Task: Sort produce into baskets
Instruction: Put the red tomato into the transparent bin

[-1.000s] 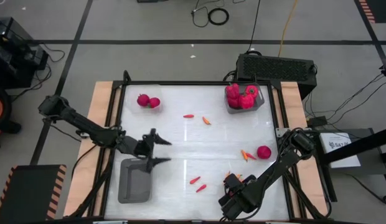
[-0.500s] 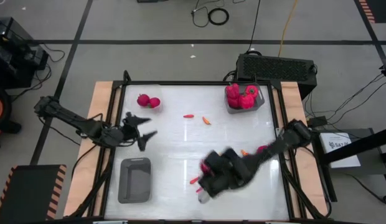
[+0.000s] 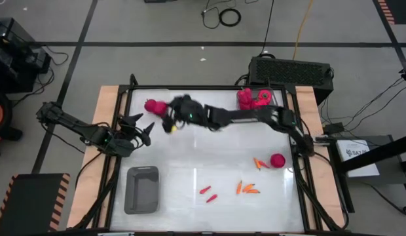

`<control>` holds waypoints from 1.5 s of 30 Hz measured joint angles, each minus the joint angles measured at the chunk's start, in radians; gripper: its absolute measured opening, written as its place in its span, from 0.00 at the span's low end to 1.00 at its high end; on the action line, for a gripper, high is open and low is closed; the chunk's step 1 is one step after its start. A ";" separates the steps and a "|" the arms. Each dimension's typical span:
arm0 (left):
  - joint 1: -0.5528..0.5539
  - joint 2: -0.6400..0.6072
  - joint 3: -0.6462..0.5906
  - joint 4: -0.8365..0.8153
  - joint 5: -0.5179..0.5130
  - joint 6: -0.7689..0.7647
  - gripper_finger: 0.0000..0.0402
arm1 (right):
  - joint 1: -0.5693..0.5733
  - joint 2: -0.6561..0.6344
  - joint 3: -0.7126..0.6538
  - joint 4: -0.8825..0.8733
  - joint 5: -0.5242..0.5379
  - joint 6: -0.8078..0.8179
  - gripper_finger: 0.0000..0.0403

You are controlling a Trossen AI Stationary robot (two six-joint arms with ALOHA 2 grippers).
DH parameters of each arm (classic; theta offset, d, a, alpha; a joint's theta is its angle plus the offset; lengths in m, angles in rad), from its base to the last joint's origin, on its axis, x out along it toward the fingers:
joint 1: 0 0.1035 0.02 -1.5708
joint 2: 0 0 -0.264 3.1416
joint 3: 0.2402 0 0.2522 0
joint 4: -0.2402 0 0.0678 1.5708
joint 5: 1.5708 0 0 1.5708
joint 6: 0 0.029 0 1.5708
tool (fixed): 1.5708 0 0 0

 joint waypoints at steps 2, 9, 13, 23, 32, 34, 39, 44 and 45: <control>0.000 0.000 0.000 -0.005 0.001 0.001 0.85 | -0.053 0.063 0.000 0.084 -0.013 0.021 0.69; 0.001 0.000 0.000 -0.003 -0.003 0.050 0.85 | -0.186 0.246 0.091 0.227 -0.206 0.171 0.69; 0.001 0.000 0.000 -0.004 -0.028 0.061 0.85 | -0.201 0.318 0.181 0.213 -0.268 0.180 0.69; 0.002 0.000 0.000 -0.002 -0.049 0.080 0.85 | -0.203 0.343 0.215 0.130 -0.222 0.136 0.69; 0.002 0.000 0.000 0.022 -0.048 0.079 0.85 | -0.225 0.343 0.215 0.118 -0.339 0.094 0.80; 0.002 0.000 0.000 0.029 -0.048 0.079 0.85 | -0.228 0.343 0.215 0.119 -0.356 0.108 0.83; 0.002 0.000 0.000 0.029 -0.046 0.080 0.85 | -0.229 0.343 0.215 0.131 -0.347 0.131 0.85; 0.002 0.000 0.000 0.027 -0.045 0.085 0.85 | -0.225 0.343 0.215 0.124 -0.226 0.079 0.85; 0.002 0.000 0.000 0.027 -0.044 0.086 0.85 | -0.224 0.343 0.215 0.124 -0.208 0.076 0.85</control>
